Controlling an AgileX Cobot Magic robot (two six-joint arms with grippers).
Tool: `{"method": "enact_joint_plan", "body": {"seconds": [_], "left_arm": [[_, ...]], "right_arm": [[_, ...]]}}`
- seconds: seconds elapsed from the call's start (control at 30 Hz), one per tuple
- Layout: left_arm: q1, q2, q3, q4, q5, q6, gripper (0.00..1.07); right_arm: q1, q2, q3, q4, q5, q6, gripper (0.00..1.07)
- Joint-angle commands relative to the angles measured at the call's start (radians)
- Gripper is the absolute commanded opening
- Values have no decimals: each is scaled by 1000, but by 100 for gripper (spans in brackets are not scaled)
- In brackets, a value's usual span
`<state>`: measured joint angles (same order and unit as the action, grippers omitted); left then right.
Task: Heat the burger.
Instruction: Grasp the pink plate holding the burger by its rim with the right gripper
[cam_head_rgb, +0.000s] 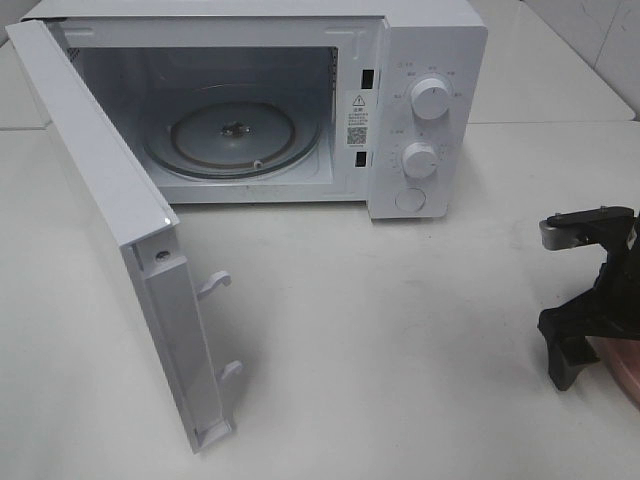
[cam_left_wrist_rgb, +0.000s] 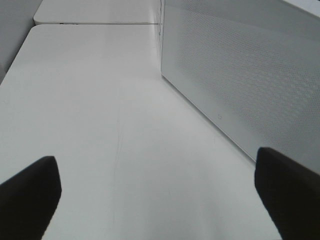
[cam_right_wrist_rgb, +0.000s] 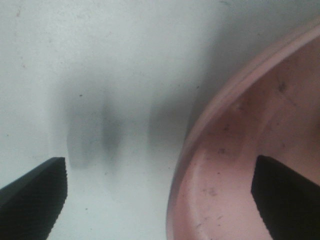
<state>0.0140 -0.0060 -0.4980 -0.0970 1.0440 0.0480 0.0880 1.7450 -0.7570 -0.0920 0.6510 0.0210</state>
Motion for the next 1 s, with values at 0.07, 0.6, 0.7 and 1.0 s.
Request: {"method": "enact_joint_plan", "body": {"seconds": [0.07,0.6,0.7,1.0], "left_arm": [[2,-25,2,-10,-8,-1,103],[2,-25,2,-10,-8,-1,103],[2,-25,2,-10,-8,-1,103],[2,-25,2,-10,-8,-1,103]], "right_arm": [[-8,5,27,-8,-30,0,94],[-8,32,37,-56,-42,62,72],[-8,32,37,-102,-38,164,55],[-6,32,37,-116,-18,203,0]]}}
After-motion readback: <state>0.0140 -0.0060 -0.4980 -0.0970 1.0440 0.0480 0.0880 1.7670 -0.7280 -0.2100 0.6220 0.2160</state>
